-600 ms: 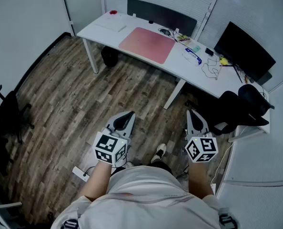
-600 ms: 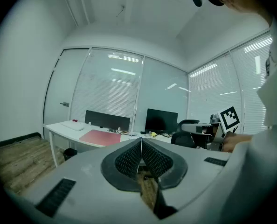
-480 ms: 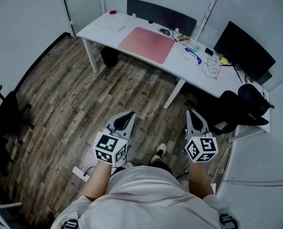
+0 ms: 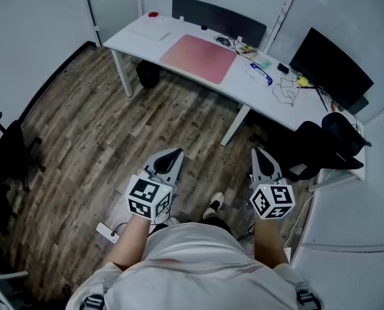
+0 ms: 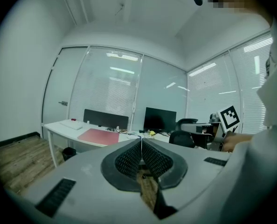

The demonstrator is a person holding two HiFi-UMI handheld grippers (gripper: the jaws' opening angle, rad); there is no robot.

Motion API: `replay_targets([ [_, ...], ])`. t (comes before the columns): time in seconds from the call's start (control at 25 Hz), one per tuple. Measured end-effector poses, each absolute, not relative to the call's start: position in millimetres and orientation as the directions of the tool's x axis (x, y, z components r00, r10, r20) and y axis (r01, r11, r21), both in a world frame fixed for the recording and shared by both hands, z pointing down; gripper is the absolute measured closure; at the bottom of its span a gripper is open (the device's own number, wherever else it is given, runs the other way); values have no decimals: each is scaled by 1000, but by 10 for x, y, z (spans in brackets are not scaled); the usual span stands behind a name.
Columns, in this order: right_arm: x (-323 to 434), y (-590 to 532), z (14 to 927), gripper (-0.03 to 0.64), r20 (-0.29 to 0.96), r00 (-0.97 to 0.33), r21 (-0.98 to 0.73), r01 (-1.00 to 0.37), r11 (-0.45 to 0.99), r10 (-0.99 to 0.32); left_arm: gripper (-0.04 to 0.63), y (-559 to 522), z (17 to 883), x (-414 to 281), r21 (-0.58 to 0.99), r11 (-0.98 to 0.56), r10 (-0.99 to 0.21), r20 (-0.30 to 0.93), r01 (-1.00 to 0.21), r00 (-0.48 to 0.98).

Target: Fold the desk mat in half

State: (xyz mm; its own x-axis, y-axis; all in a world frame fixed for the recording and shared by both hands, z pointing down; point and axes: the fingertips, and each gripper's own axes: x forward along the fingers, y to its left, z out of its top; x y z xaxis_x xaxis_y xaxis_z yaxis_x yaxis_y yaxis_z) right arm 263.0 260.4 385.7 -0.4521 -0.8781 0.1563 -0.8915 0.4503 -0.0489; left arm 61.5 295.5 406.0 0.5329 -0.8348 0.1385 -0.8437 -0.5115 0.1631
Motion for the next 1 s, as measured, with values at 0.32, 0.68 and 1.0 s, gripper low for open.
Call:
replay_targets([
  [0.32,2646,2599,3879,568,164,-419,-36,-907,419,-893,580,2988,4054,589,165,-503,-841,133,-848,525],
  [0.68,2426,2555,4070,566,219,-446,-71,-894,442,-868,580,3042,4209,345,203,-465,-856,148,-862,496],
  [1.0,2276,2140,4078,566,228,-486,-76,-873,482,-844,580,2697,4242,237,210,-434,-870,154,-876,468],
])
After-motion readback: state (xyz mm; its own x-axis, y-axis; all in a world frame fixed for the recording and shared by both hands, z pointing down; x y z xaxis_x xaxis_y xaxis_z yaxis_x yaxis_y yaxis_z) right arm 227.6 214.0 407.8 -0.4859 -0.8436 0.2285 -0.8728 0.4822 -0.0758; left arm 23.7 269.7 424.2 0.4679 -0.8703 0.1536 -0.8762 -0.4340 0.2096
